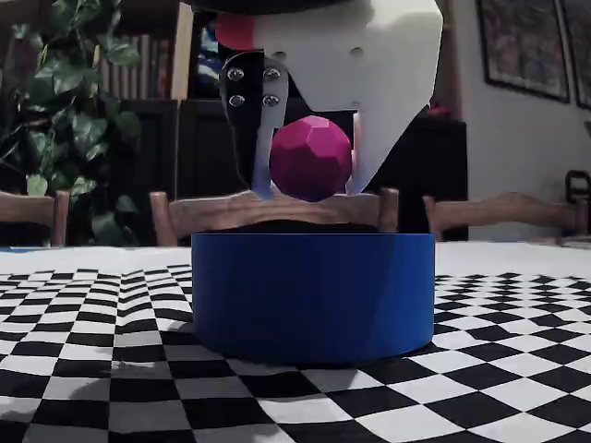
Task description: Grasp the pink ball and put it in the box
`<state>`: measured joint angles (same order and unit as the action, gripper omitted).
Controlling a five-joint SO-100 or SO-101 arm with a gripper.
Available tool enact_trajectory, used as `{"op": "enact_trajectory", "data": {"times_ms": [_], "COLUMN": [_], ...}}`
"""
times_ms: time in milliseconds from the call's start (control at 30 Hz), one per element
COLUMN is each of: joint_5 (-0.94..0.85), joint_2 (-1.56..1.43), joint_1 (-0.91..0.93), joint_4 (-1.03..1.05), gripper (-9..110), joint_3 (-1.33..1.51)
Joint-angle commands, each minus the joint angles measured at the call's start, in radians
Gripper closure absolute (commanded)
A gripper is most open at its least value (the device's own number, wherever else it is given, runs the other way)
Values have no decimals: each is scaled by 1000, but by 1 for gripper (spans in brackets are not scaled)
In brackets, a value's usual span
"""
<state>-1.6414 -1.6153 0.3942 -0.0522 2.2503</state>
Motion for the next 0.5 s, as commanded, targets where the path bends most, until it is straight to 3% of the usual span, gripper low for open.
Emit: {"op": "enact_trajectory", "data": {"times_ms": [0,33,100,200,467], "joint_5": [3,0,5,5,58], "joint_2": [-37,-37,-37,-37,-69], "joint_1": [3,3,8,11,3], "joint_4": [-18,-18,-26,-61,-101], "gripper": [101,100,79,68,66], "joint_3": [-5,-5,-3,12,29]}}
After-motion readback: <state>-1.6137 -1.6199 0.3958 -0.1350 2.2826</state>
